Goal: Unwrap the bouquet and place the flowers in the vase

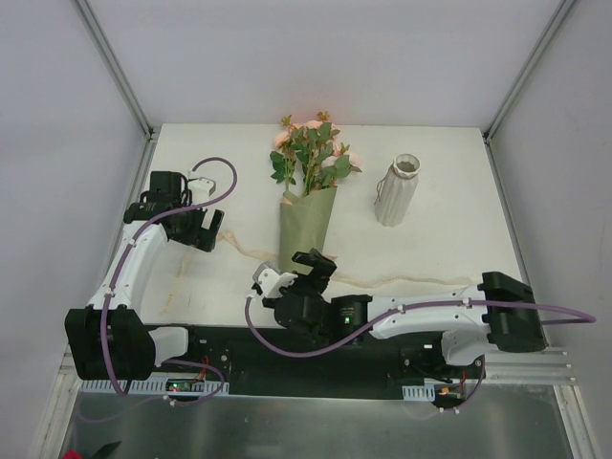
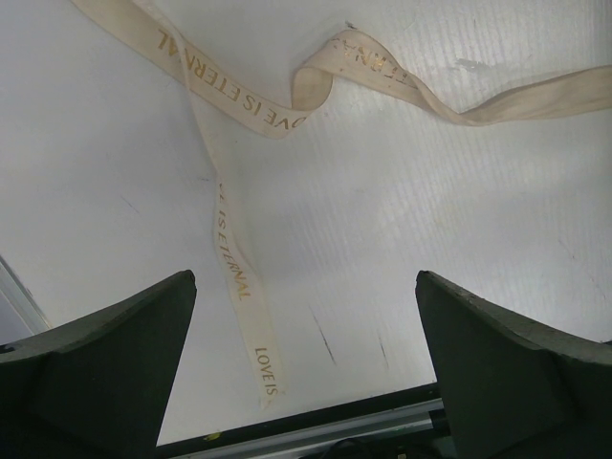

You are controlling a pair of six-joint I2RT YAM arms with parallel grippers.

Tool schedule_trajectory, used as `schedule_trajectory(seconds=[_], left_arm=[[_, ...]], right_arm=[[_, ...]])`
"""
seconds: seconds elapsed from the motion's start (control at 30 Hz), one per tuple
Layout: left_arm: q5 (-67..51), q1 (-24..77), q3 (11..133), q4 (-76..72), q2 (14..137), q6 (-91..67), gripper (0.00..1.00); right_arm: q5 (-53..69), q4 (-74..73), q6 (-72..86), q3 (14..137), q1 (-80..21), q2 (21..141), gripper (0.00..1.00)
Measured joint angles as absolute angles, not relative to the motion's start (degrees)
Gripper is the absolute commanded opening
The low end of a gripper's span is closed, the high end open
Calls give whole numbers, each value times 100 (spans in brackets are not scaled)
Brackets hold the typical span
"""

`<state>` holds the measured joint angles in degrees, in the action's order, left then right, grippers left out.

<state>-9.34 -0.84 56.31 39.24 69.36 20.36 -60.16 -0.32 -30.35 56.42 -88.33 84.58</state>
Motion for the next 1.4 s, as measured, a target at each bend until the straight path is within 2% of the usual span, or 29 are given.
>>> schedule_trajectory(seconds=[0.33,0.6,0.8,1.07,1.4], left_arm=[[-934,-86,5634,3922,6930,2036,99],[-932,-84,5631,3922,6930,2038,99],[-932,-86,5631,3922,6930,2058,99],[-891,-86,5631,3922,6930,2099,99],[-891,-86,5631,3922,6930,2106,99]], right_arm=[[-4397,-1020,-2602,6243,-8560,9146,97],[-3806,-1194,-2504,6388,-7902,9319,97],[-3612,-1249,-2556,6504,-7837,9496,97],[-3876,-1114,-2805,6504,-7933,9688,97],[-4928,106,-3645,6499,-7981,10396,97]])
